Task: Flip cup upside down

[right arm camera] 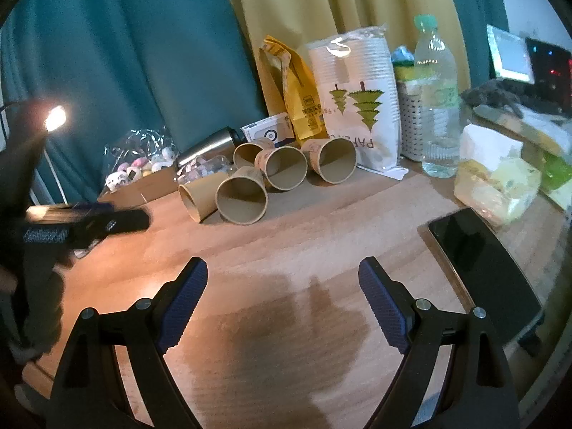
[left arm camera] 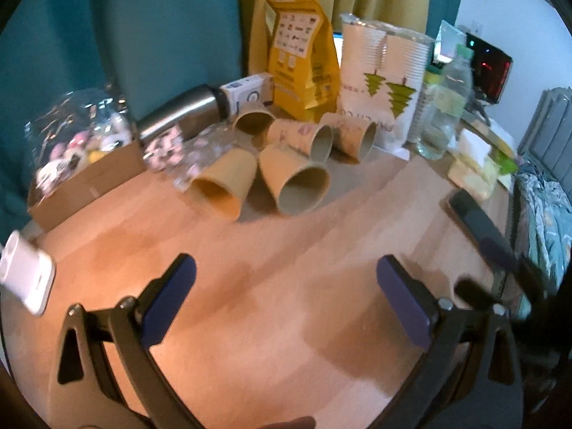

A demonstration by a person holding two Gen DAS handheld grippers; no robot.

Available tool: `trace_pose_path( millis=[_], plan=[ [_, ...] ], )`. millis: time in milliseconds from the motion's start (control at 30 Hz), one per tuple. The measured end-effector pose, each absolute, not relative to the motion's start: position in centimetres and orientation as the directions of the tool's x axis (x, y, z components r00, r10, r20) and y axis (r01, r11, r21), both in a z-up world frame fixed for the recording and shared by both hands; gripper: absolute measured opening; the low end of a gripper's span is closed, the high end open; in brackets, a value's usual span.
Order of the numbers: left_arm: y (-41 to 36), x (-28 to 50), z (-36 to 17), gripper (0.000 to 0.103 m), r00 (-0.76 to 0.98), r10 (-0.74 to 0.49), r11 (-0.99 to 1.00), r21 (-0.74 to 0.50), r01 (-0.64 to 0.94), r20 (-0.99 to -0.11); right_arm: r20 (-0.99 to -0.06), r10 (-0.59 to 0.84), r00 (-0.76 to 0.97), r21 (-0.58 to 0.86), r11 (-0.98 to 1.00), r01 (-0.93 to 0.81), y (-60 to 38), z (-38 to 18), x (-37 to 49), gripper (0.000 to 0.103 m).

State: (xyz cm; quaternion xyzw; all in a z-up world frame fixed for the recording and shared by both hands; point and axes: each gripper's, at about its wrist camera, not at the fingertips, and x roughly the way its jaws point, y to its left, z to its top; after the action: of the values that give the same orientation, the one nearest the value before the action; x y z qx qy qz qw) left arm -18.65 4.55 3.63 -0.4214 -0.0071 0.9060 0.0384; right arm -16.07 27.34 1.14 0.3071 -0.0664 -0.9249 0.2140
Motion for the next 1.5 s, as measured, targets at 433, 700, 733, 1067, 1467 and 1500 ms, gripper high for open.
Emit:
trace_pose_path(
  millis=[433, 700, 733, 1067, 1467, 1500],
  plan=[
    [7.3, -34.4, 0.1, 0.101, -0.474, 0.047, -0.999, -0.03, -0.045, -0.879, -0.519, -0.486, -0.703, 0.366, -0.87, 0.331, 31.2, 0.8, -21.2, 0.089],
    [7.9, -36.7, -3.2, 0.082, -0.379, 0.001, -0.998, 0.024, -0.06, -0.926, -0.531, -0.492, -0.69, 0.383, -0.866, 0.322, 31.4, -0.3, -21.9, 0.089],
    [7.9, -36.6, -3.2, 0.081, -0.386, -0.005, -0.997, 0.034, -0.068, -0.923, -0.532, -0.491, -0.69, 0.383, -0.866, 0.321, 31.4, -0.4, -21.9, 0.089],
    [7.9, -30.6, -1.1, 0.08, -0.435, 0.075, -0.991, -0.016, -0.136, -0.897, -0.522, -0.467, -0.714, 0.356, -0.879, 0.316, 30.7, 0.7, -20.0, 0.089],
    [8.9, -10.1, 0.5, 0.08, -0.65, 0.245, -0.948, -0.037, -0.317, -0.719, -0.46, -0.52, -0.72, 0.404, -0.844, 0.351, 29.1, 3.3, -12.2, 0.089],
    [8.7, -8.9, 0.4, 0.08, -0.672, 0.244, -0.947, -0.022, -0.321, -0.699, -0.455, -0.534, -0.713, 0.414, -0.836, 0.361, 28.9, 3.4, -11.8, 0.089]
  ],
)
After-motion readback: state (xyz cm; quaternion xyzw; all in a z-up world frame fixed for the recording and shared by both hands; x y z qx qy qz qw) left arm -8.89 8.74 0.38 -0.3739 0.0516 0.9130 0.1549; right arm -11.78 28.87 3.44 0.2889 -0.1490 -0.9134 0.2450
